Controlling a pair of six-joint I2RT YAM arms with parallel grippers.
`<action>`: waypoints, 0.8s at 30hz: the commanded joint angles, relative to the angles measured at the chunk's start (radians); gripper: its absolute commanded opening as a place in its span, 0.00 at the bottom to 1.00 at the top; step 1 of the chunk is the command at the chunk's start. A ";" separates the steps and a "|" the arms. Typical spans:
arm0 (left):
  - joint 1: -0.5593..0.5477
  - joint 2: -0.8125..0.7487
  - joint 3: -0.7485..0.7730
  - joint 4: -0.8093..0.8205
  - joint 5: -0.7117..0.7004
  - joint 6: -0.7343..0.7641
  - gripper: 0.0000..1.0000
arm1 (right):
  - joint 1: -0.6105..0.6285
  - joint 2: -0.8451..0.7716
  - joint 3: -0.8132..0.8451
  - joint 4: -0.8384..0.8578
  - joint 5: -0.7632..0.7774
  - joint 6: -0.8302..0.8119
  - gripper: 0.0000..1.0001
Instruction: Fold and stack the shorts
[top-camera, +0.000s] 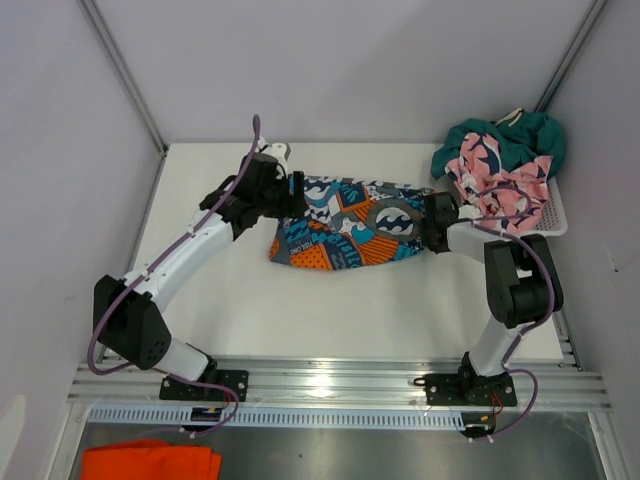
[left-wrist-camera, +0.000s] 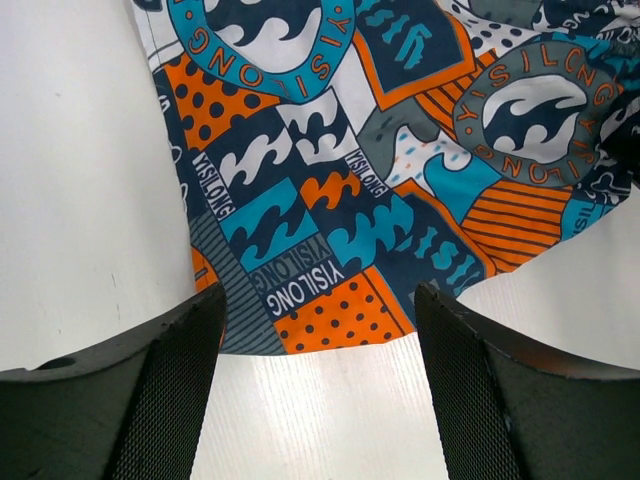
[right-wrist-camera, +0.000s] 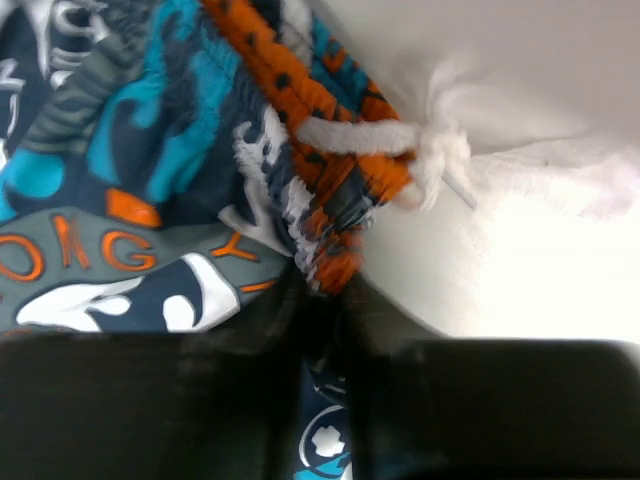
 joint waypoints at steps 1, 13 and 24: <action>-0.005 -0.044 -0.014 0.016 -0.017 -0.013 0.79 | 0.066 -0.023 -0.010 0.011 0.014 0.042 0.11; -0.016 -0.020 -0.021 0.041 0.006 -0.014 0.79 | 0.697 -0.288 -0.246 -0.176 -0.029 0.238 0.82; -0.137 0.023 -0.064 0.140 0.104 -0.012 0.79 | 0.626 -0.708 -0.435 -0.079 -0.119 0.048 0.98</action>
